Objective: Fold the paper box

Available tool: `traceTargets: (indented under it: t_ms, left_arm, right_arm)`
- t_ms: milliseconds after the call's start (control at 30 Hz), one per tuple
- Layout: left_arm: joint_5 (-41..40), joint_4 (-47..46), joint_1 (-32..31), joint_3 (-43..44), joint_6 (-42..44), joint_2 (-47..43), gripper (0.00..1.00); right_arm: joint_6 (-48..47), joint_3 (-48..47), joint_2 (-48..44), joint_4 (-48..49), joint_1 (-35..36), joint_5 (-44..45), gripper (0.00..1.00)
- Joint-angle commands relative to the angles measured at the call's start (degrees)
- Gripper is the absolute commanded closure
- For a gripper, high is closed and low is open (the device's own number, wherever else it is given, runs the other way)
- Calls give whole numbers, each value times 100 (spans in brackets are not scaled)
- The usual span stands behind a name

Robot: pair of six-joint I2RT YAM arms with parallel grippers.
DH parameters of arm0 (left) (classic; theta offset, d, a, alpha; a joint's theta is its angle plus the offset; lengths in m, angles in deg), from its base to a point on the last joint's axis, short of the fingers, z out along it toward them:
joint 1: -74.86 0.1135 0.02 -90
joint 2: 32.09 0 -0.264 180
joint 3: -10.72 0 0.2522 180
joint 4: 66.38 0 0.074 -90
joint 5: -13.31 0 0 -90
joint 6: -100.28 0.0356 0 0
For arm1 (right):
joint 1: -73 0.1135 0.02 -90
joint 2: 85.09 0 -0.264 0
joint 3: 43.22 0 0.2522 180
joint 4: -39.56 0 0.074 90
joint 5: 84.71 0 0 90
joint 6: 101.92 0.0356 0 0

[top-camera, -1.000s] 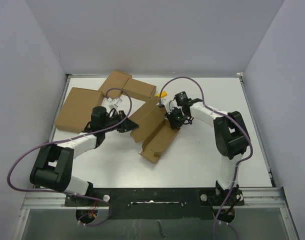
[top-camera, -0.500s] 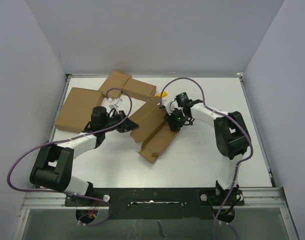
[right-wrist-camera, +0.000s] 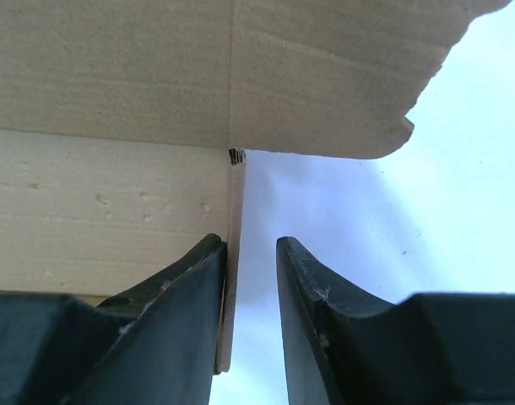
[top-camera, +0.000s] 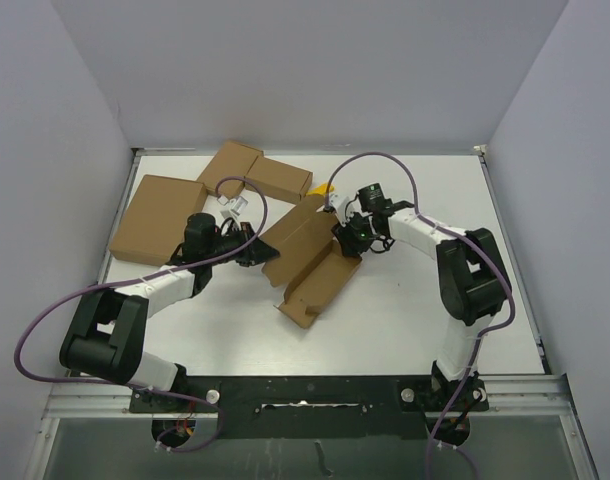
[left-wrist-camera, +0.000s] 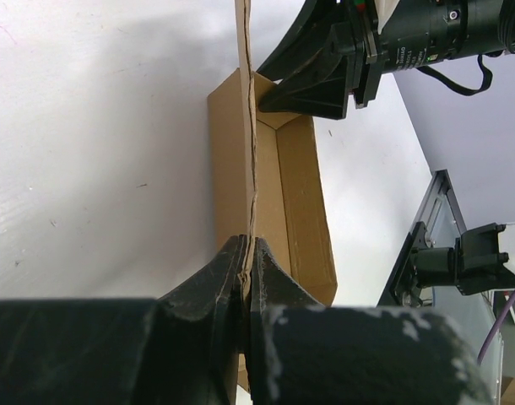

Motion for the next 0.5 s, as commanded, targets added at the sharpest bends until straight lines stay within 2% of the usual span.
traceTargets:
  t_ms: [0, 200, 300, 367, 433, 467]
  left_arm:
    - [126, -227, -51, 159, 99, -163, 100]
    - [125, -227, -55, 163, 107, -166, 100]
    - [125, -227, -50, 170, 107, -173, 100]
    - [138, -227, -50, 170, 107, -177, 100]
    - [134, -221, -54, 174, 111, -182, 100]
    - [138, -221, -55, 176, 109, -191, 100]
  right_arm:
    - [75, 30, -153, 323, 109, 106, 68]
    - [34, -19, 56, 244, 177, 303, 69]
    - [29, -28, 111, 229, 175, 428, 74]
    - [15, -49, 151, 193, 180, 511, 83]
    - [12, -77, 201, 153, 177, 581, 100]
    - [19, -78, 199, 150, 179, 641, 100]
